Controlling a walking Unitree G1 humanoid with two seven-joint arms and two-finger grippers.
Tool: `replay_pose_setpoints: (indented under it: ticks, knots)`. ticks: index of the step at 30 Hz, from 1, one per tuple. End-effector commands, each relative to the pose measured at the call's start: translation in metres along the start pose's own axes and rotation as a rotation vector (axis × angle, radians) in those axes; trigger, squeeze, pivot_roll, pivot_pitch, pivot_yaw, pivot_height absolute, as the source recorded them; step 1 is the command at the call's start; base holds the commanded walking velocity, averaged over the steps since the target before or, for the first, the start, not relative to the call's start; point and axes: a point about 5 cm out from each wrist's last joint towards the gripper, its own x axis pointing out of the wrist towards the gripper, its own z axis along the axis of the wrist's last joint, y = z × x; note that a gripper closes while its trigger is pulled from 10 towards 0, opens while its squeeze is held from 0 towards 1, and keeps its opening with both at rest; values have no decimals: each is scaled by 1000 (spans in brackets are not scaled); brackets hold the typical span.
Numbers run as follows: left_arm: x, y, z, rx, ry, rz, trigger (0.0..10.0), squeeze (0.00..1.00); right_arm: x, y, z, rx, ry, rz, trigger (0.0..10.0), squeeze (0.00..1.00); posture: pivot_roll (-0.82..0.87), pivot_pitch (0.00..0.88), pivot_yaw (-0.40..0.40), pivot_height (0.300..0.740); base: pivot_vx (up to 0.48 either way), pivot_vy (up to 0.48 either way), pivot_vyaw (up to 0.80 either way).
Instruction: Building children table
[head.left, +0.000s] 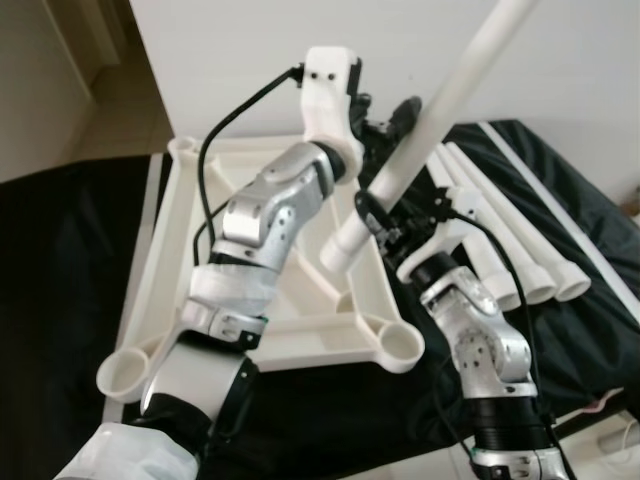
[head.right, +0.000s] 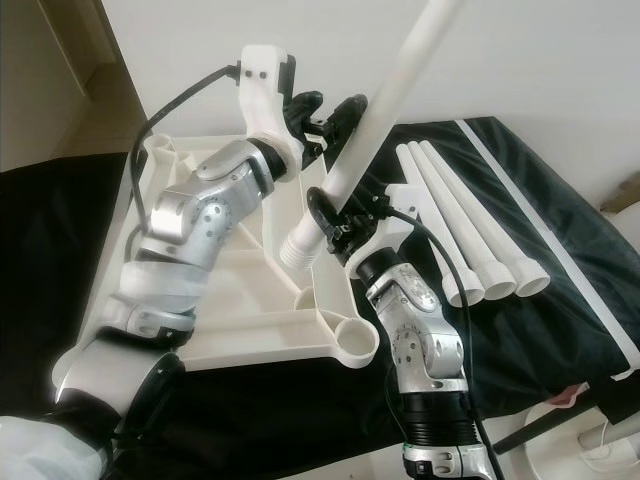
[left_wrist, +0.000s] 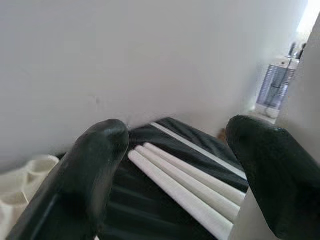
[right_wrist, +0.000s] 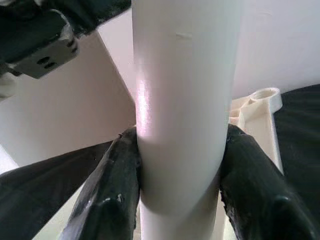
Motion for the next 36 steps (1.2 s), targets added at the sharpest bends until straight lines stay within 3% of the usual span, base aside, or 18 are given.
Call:
replay_pose_setpoints:
  ticks: [1,3,6,7,9,10,11,14,15,16,19,28,33,36]
  knots:
    - [0,4,-1,23,0,-99,10000,0,-1,-16,10,-76,-60,-98,10000,0,-45,0,13,740,0,0,0]
    - [-2,16,-3,-26,0,-36,10000,0,-4,-31,18,-171,-92,-181,10000,0,-51,0,17,740,0,0,0]
    - [-3,18,-4,-43,0,-22,10000,0,-5,-35,20,-199,-97,-197,10000,0,-51,0,17,740,0,0,0]
    - [-5,23,-7,-60,-1,5,10000,0,-6,-42,24,-256,-109,-231,10000,0,-53,0,18,740,0,0,0]
    - [-5,23,-7,-60,-1,5,10000,0,-6,-42,24,-256,-109,-231,10000,0,-53,0,18,740,0,0,0]
    - [-8,27,-11,-73,-5,28,10000,0,-8,-47,29,-315,-129,-257,10000,0,-60,0,22,740,0,0,0]
    - [-14,29,-19,-71,-11,26,10000,0,-11,-53,32,-378,-152,-282,10000,0,-66,0,25,740,0,0,0]
    - [-26,22,-35,-17,-26,-47,10000,0,-16,-59,27,-436,-165,-296,10000,0,-67,0,21,740,0,0,0]
    - [-26,22,-35,-17,-26,-47,10000,0,-16,-59,27,-436,-165,-296,10000,0,-67,0,21,740,0,0,0]
    - [-34,14,-49,-1,-14,-100,10000,0,-18,-59,19,-452,-158,-292,10000,0,-64,0,18,740,0,0,0]
    - [-36,13,-52,-6,-7,-109,10000,0,-18,-59,18,-459,-156,-290,10000,0,-64,0,18,740,0,0,0]
    - [-54,9,-76,-123,40,-36,10000,0,-25,-59,13,-490,-134,-330,10000,0,-60,15,14,740,0,0,0]
    - [-59,10,-80,-126,38,-6,10000,0,-24,-61,11,-509,-130,-334,10000,0,-58,18,13,740,0,0,0]
    - [-63,11,-80,-132,35,15,10000,0,-24,-66,15,-458,-135,-374,10000,0,-55,20,8,740,0,0,0]
